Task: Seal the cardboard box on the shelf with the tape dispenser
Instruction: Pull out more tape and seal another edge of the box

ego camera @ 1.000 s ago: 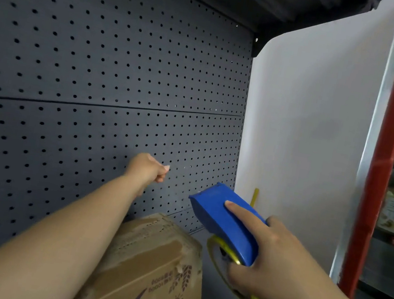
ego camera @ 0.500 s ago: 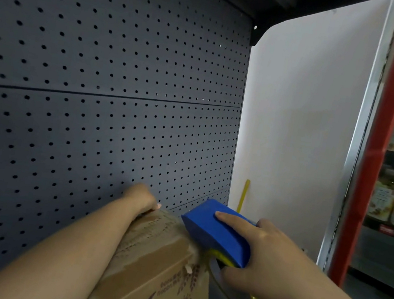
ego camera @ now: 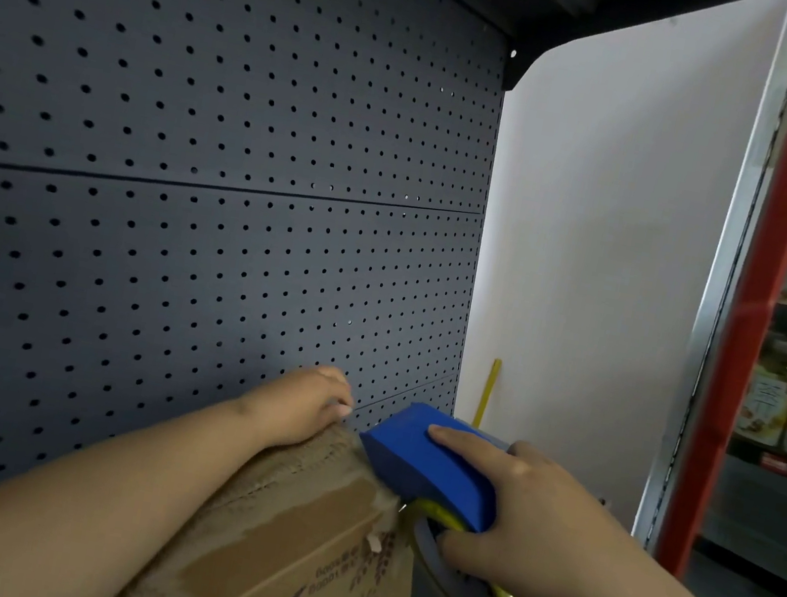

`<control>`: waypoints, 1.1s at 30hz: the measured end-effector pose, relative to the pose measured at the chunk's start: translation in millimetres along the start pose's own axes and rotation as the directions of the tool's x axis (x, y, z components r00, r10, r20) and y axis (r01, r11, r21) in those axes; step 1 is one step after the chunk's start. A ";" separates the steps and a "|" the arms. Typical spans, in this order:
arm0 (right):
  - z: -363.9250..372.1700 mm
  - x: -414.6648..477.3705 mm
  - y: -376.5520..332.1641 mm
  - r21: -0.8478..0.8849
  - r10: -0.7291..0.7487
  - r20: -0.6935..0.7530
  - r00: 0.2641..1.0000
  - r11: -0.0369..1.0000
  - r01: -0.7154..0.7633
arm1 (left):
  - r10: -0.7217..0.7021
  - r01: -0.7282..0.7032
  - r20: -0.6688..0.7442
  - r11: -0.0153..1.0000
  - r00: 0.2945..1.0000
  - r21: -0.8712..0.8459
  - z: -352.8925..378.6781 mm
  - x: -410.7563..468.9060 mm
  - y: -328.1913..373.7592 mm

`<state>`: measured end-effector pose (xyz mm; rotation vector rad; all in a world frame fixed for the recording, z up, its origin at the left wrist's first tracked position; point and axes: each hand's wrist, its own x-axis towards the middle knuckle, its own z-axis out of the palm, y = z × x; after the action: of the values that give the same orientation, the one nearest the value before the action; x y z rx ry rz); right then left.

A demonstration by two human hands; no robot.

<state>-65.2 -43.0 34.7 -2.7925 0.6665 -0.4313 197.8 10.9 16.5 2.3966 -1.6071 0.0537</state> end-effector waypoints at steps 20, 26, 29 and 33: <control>7.1 -13.3 18.1 0.070 -0.025 0.102 0.994 0.997 0.018 | -0.110 0.094 0.248 0.993 0.963 0.076 13.1 -10.5 22.0; -8.4 -40.3 36.9 0.061 -0.064 0.113 0.992 0.996 0.057 | -0.192 0.166 0.273 0.979 0.943 0.114 10.1 -15.6 31.6; -11.7 -61.2 49.7 0.045 -0.074 0.124 0.990 0.997 0.069 | -0.229 0.200 0.275 0.971 0.934 0.127 9.2 -16.4 36.5; -14.1 -82.6 61.2 0.056 -0.084 0.144 0.986 0.995 0.077 | -0.265 0.233 0.261 0.961 0.928 0.148 9.9 -18.6 39.1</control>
<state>-164.8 -59.6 11.0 -2.7778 0.5047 -0.2503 153.6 11.5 11.2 2.7832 -1.4228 -0.2586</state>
